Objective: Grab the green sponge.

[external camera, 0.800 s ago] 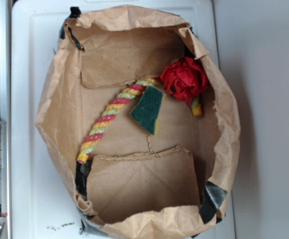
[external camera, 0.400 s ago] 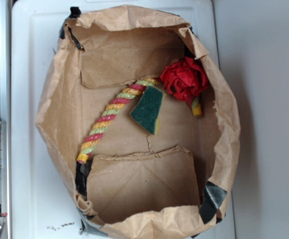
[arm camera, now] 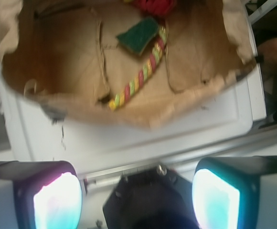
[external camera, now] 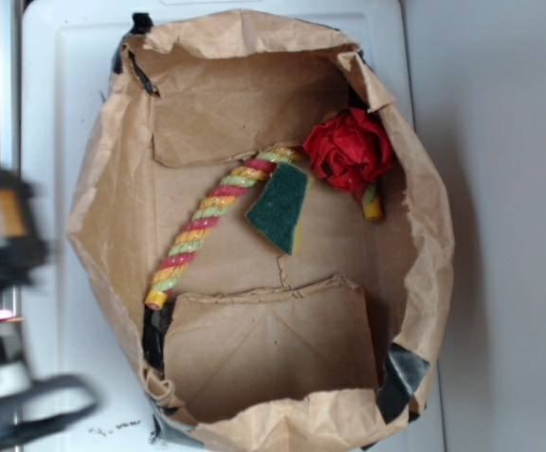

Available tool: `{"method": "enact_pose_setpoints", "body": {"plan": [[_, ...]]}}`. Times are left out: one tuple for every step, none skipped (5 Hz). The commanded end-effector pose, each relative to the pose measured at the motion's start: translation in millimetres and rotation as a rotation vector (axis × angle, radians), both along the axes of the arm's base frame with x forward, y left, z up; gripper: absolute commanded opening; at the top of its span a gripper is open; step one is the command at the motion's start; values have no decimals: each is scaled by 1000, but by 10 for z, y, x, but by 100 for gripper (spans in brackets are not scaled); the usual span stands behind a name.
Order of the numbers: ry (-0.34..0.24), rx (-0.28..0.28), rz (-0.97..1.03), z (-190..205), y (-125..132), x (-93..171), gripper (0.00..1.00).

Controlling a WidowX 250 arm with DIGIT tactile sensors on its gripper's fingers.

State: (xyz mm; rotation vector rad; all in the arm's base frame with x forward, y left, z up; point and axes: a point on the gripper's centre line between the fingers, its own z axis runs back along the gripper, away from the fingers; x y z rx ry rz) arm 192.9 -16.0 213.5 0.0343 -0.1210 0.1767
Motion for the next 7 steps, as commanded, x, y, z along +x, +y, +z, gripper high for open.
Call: {"method": "enact_pose_setpoints", "body": {"plan": [[-165,-103,190,-158,168,556,100],[-190,-159,224,-257,244,690,100],[-186,-193,287,-431,297,865,100],[-154,-194,315,-597,337,1001,100],[-144,-198,329,-740,399,1120,100],[-129,-184,340,-880,481,1167,100],[-120,-163,357,-948,565,1174,100]]}}
